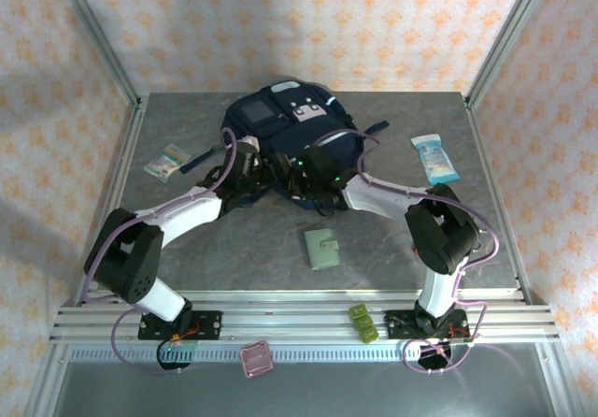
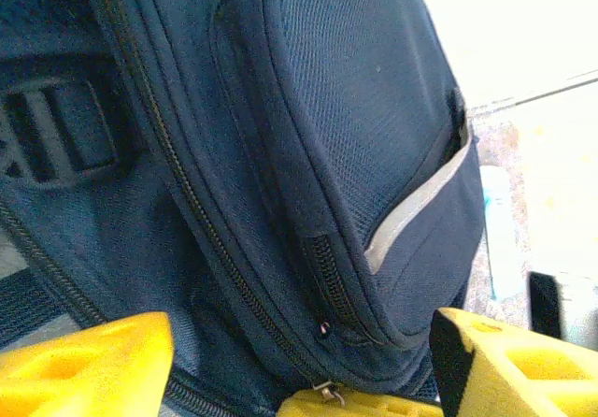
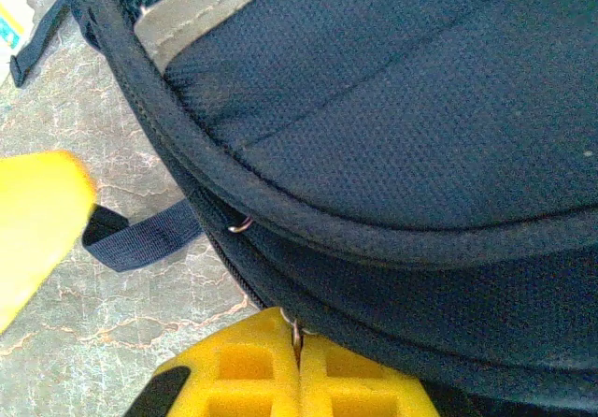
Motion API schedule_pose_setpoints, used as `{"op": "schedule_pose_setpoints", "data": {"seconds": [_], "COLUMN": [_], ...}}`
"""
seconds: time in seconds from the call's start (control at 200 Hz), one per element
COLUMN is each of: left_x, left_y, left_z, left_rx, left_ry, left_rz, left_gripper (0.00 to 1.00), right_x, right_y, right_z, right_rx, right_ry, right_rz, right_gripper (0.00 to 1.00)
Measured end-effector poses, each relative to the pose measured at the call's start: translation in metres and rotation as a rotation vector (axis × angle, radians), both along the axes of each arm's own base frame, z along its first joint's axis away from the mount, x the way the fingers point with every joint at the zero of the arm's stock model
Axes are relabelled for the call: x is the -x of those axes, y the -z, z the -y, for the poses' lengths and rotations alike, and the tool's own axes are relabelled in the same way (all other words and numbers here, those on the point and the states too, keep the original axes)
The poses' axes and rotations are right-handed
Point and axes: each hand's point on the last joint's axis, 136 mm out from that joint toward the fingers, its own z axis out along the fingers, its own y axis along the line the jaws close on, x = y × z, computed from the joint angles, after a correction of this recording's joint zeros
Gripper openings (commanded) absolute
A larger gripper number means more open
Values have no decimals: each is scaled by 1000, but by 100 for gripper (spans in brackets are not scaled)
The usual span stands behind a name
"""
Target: Pack the student bag
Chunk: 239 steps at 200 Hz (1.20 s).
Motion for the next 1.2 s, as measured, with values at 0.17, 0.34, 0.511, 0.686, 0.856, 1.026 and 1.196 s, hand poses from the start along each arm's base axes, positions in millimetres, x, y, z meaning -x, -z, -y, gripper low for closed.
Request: {"op": "schedule_pose_setpoints", "data": {"seconds": [0.17, 0.34, 0.511, 0.686, 0.856, 1.026, 1.196], "left_x": [-12, -25, -27, -23, -20, -17, -25], "left_y": [18, 16, 13, 0, -4, -5, -14], "left_z": [13, 19, 17, 1, -14, -9, -7], "left_rx": [-11, -12, 8, 44, 57, 67, 63], "left_ry": [4, 5, 14, 9, 0, 33, 39], "left_rz": [-9, 2, 1, 30, 34, 35, 46], "left_gripper": [38, 0, 0, 0, 0, 0, 0], "right_x": [2, 1, -2, -3, -28, -42, -36], "right_y": [-2, -2, -6, -7, 2, 0, -16], "right_z": [-5, -3, 7, 54, 127, 154, 154], "right_rx": [-7, 4, 30, 43, 89, 86, 62], "right_ry": [-7, 2, 21, 80, 228, 292, 292], "right_rz": [3, 11, 25, 6, -11, -7, 19], "right_gripper": [0, 0, 0, 0, 0, 0, 0]}}
